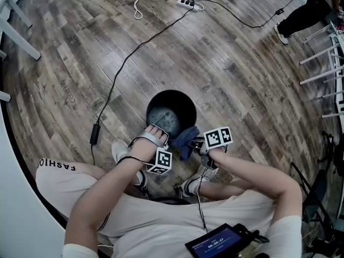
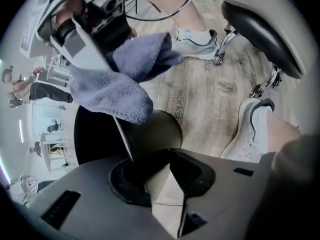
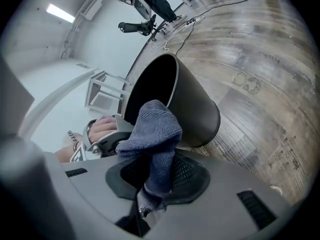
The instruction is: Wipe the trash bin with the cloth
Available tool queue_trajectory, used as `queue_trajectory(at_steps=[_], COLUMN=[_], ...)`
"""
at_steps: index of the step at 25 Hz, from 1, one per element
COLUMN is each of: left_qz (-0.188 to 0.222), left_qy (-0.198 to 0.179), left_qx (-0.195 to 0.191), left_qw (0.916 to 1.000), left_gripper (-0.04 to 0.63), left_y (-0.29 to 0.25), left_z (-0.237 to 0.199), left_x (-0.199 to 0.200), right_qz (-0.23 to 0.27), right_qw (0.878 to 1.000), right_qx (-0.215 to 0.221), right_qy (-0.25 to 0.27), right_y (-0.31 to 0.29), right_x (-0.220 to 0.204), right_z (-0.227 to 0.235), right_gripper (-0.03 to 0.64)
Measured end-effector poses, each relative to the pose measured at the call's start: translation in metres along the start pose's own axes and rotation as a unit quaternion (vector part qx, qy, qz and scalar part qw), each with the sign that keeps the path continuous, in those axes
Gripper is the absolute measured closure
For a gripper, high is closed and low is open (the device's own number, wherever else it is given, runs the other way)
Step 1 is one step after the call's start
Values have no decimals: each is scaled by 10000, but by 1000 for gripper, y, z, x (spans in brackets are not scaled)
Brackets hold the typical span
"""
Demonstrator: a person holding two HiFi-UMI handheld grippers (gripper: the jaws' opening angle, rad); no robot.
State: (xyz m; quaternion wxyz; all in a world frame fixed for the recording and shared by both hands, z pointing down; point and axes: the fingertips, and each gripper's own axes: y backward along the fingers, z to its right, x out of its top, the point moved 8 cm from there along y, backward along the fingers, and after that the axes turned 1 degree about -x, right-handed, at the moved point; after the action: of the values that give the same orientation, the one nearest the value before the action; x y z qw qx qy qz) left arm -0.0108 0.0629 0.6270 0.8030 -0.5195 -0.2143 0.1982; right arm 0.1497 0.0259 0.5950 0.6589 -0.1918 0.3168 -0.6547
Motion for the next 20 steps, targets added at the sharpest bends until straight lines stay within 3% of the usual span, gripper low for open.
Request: queue_trajectory(at_steps=[10,15,20], left_qz=[102,381,594], left_qy=[217,534,683], left_qx=[-123,-331,-498], left_qw=[9996,9973,9946], left_gripper=[479,483,482], left_y=[0,4,6], left_z=[-4,-6,-10], left_x=[7,17,26], right_qz=[-208,30,-121], right_qw=[9993,9994,9982], right_qx=[-238,-318,-408], right_qy=[200,123,411], right_y=[-63,-92,-122], right_x=[-4,-6,-2], right_z=[68,110,147], right_gripper=[540,540,540])
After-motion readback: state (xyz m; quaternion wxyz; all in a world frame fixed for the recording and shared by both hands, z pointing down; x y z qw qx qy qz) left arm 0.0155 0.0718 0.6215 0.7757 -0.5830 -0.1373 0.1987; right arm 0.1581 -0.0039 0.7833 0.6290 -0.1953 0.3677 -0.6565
